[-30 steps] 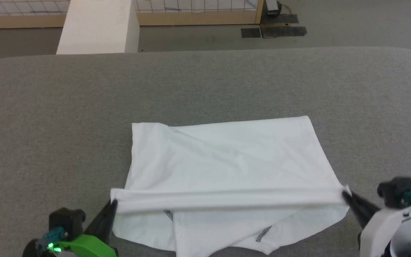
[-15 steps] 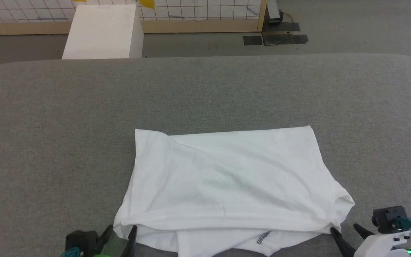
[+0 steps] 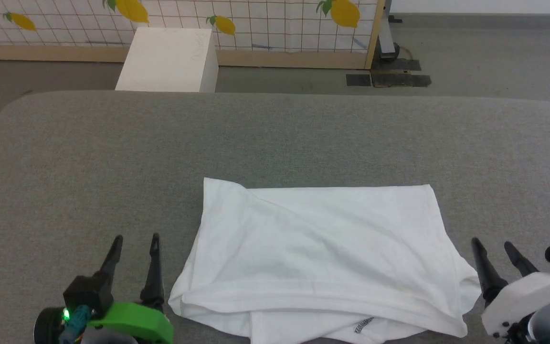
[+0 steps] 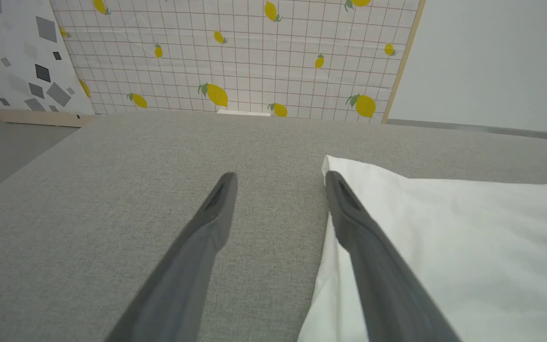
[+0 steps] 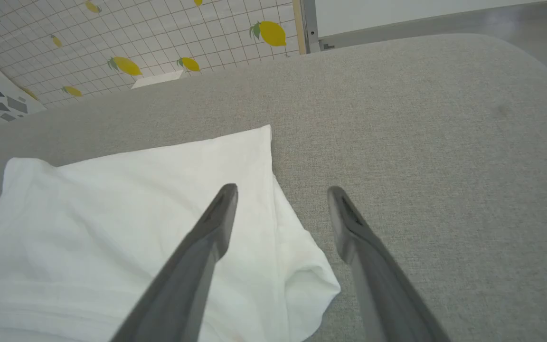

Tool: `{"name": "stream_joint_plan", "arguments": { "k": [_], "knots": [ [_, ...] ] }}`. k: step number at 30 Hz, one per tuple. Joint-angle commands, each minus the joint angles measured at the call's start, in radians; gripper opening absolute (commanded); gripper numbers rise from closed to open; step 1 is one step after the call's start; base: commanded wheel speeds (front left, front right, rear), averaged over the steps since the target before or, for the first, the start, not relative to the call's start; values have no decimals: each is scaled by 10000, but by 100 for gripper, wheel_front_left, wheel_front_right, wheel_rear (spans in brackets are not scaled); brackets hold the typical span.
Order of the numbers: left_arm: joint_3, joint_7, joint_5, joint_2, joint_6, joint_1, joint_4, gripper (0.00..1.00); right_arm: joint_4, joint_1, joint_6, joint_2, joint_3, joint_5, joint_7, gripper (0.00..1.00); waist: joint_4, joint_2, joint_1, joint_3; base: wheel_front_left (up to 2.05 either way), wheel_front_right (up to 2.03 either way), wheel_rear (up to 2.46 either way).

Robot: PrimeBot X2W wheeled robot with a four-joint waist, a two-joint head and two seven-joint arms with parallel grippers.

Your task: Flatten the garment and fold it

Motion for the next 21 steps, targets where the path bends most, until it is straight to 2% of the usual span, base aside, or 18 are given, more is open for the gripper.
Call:
{"name": "stream_joint_plan", "arguments": {
  "k": [1, 8, 10, 17, 18, 19, 20, 21],
  "knots": [
    [55, -69, 166, -67, -31, -358, 128, 100, 181, -364, -17, 72, -106, -123, 19, 100, 5, 0, 1, 2, 0, 0, 0],
    [269, -119, 464, -445, -349, -1401, 792, 100, 2554, -1852, -17, 133, -469, -75, 1021, 100, 17, 0, 1, 135, 0, 0, 0],
    [467, -121, 707, -724, -473, -1675, 941, 100, 3874, -2481, -17, 134, -255, -198, 1463, 100, 60, 0, 1, 196, 0, 0, 0],
    [680, -122, 1003, -1031, -817, -1762, 1244, 100, 5236, -2871, -17, 136, 52, -391, 2584, 100, 118, 0, 1, 183, 0, 0, 0],
    [699, -122, 1028, -1062, -859, -1753, 1279, 100, 5321, -2877, -17, 136, 65, -355, 2749, 82, 123, 0, 1, 178, 0, 0, 0],
    [726, -123, 1065, -1096, -903, -1746, 1314, 100, 5365, -2879, -17, 136, 120, -346, 2910, 45, 128, 0, 1, 171, 0, 0, 0],
    [751, -123, 1092, -1126, -933, -1739, 1333, 100, 5355, -2879, -17, 136, 141, -341, 2971, 30, 130, 0, 1, 167, 0, 0, 0],
    [788, -123, 1119, -1166, -966, -1730, 1352, 100, 5316, -2875, -17, 136, 133, -319, 2990, 10, 129, 0, 1, 162, 0, 0, 0]
  ]
}}
